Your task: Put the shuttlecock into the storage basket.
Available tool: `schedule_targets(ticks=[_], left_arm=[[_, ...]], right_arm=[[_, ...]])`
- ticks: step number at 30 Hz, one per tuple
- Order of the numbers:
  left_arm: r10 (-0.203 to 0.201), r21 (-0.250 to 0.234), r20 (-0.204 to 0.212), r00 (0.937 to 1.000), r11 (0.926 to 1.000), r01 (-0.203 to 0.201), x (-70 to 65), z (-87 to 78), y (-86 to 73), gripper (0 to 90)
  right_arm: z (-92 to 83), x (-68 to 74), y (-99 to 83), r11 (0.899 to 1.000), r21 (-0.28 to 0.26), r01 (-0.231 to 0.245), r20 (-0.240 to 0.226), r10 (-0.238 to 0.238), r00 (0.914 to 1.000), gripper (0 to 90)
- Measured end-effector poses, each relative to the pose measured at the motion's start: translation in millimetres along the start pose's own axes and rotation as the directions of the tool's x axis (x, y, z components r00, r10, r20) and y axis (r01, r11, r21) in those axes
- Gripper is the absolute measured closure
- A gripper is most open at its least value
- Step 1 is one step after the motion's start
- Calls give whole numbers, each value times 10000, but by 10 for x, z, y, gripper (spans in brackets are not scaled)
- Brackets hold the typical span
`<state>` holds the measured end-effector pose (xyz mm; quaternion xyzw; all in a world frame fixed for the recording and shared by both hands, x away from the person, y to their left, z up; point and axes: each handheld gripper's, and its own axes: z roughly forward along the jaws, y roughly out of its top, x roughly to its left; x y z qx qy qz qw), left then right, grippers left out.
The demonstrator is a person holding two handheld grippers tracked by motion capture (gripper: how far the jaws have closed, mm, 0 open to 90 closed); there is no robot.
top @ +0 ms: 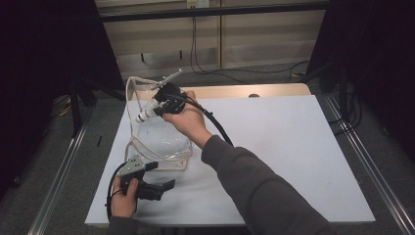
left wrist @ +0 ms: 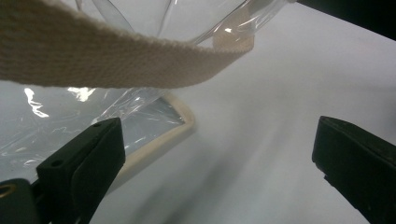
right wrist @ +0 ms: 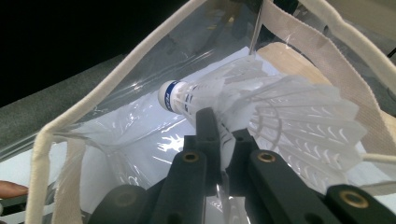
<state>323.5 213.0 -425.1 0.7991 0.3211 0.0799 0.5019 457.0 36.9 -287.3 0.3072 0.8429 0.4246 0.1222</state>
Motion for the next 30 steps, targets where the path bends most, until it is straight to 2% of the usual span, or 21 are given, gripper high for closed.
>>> schedule_targets(ticks=[9,30], left_arm=[[54,41,-10,10000,10000,-54,1,-9,-1,28],[43,29,-21,10000,10000,-43,2,-13,-6,28]], right_arm=[[95,41,-20,10000,81,25,16,-25,10000,877],[289,86,-77,9994,156,-314,39,313,9995,873]])
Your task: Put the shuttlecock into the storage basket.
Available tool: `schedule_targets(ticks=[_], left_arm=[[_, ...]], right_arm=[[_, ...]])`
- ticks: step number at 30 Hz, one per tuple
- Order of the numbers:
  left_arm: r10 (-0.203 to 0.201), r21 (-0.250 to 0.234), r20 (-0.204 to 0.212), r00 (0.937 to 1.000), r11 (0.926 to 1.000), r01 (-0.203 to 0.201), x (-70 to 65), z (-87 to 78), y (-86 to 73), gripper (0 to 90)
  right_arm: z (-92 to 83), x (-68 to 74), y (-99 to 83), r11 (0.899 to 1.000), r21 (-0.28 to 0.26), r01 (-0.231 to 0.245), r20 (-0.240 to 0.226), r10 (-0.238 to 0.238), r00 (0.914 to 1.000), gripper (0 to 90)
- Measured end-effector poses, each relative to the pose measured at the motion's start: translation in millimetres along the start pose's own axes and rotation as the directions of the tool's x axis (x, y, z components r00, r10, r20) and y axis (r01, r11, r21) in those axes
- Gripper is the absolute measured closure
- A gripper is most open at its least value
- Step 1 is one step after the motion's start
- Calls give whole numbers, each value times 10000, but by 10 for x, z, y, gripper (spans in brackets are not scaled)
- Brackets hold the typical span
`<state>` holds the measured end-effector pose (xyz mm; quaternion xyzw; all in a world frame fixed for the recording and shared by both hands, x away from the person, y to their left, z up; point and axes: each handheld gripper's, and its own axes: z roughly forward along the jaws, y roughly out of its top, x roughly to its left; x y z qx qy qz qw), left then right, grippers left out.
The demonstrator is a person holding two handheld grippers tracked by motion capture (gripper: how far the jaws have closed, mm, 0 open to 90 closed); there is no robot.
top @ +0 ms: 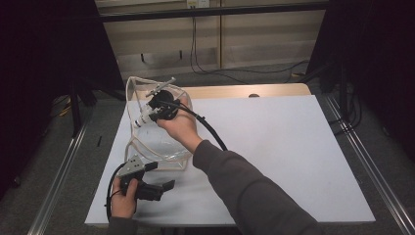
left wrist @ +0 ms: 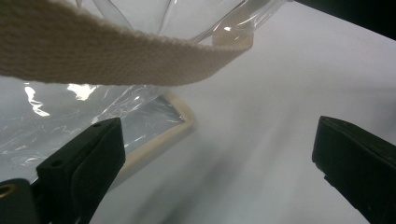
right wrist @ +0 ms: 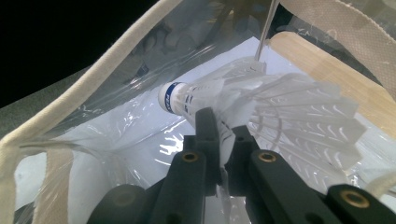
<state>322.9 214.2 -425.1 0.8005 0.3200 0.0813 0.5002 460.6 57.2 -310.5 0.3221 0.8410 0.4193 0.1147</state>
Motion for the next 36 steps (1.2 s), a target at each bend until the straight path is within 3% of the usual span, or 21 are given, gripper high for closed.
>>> schedule_targets(ticks=[17,36], left_arm=[[-37,10,0,10000,10000,37,4,0,-6,28],[-14,20,-4,10000,10000,14,6,-6,-12,28]], right_arm=[[102,28,-1,9998,61,-183,61,182,9998,873],[291,128,-110,9992,385,99,59,-102,9999,871]])
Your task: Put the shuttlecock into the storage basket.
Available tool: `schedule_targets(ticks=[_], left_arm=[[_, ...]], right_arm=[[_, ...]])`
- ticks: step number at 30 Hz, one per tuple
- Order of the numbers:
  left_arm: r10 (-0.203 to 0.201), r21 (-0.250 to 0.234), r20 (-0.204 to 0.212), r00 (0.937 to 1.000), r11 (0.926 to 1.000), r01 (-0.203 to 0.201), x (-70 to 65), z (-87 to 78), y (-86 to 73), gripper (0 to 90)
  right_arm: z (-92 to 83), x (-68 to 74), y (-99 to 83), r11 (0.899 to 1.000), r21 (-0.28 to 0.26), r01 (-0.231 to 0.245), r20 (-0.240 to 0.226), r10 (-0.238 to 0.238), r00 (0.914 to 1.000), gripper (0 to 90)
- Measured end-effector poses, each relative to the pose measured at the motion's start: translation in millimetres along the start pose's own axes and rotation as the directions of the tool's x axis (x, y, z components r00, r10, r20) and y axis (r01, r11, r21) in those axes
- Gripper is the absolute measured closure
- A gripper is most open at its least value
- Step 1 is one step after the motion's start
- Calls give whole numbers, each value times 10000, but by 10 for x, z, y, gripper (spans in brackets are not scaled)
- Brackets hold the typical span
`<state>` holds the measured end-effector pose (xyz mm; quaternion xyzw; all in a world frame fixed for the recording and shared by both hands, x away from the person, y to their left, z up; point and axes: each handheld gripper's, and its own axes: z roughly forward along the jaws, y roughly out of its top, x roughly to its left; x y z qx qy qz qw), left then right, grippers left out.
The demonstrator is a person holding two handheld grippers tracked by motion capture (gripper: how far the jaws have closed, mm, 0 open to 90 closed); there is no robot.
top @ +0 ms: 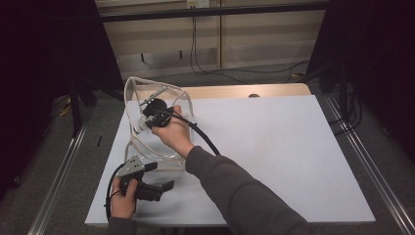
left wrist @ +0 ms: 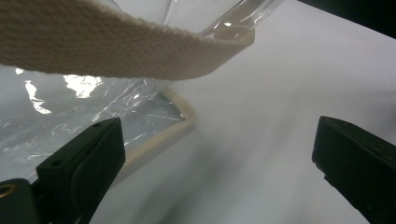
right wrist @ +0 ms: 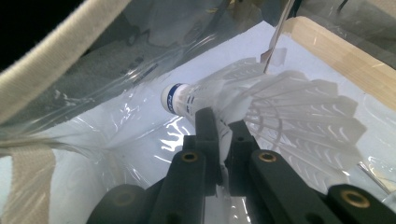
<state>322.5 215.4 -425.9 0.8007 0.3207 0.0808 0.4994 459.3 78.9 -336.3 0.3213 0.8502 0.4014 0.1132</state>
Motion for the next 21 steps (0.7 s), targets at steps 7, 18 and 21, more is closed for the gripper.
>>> schedule_targets(ticks=[7,18,21], left_arm=[[70,33,-21,10000,10000,-70,-4,-2,1,28],[91,68,-6,10000,9999,-91,-2,3,0,28],[93,78,-5,10000,9999,-93,1,2,-1,28]], right_arm=[[50,-14,-65,10000,54,-37,-64,37,10000,870],[94,-15,-100,9997,197,117,16,-118,9999,867],[120,-16,-116,9990,339,287,62,-289,9996,867]])
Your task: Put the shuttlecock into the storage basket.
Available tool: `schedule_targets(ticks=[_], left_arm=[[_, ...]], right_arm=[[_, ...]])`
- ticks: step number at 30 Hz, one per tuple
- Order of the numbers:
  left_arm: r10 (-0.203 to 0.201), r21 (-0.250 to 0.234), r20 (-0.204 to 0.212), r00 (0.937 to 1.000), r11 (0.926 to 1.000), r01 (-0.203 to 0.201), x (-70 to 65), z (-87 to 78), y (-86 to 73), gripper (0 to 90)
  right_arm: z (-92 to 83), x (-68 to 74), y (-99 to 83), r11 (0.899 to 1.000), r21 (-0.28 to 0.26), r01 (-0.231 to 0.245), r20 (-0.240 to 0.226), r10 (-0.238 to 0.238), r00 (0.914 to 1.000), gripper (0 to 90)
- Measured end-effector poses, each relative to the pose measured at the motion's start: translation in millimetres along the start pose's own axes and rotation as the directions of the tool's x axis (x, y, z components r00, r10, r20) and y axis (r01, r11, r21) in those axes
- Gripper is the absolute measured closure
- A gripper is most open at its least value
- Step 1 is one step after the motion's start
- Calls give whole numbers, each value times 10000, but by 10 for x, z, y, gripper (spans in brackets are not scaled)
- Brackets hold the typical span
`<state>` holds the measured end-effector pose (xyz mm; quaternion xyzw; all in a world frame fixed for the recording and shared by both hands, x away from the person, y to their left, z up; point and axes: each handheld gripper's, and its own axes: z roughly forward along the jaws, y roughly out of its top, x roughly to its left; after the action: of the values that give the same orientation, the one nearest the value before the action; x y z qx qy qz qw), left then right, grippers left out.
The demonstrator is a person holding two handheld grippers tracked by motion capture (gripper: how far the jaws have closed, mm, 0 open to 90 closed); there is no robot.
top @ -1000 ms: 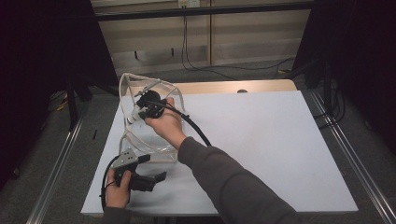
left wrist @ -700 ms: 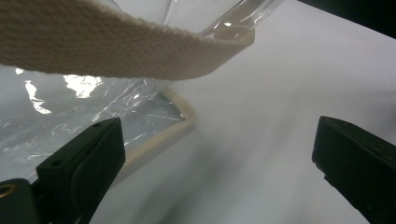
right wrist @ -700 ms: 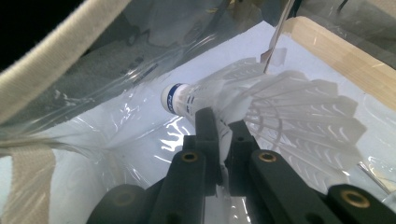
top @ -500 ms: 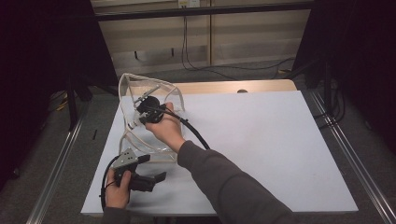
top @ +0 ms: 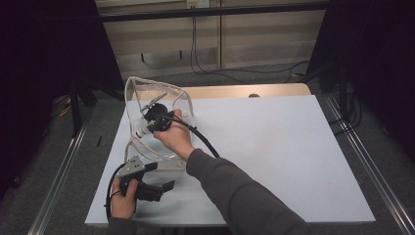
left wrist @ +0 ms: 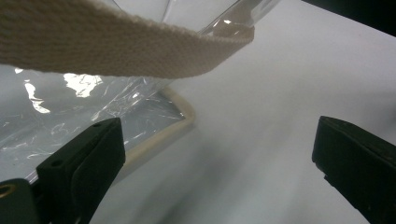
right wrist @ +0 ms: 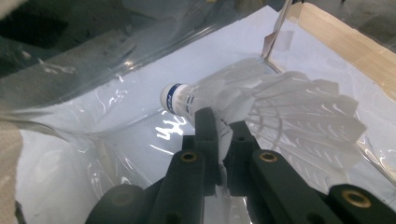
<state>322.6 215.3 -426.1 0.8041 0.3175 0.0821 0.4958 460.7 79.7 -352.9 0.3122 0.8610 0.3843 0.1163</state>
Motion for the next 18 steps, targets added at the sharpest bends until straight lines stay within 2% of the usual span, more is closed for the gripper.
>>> schedule_targets(ticks=[5,18], left_arm=[[-6,3,-28,10000,10000,6,1,-1,-1,28],[-50,53,-46,10000,10000,51,3,-10,-8,28]], right_arm=[[38,18,-18,9994,268,207,5,-207,9998,865],[79,25,-34,9982,511,300,-170,-292,9994,873]])
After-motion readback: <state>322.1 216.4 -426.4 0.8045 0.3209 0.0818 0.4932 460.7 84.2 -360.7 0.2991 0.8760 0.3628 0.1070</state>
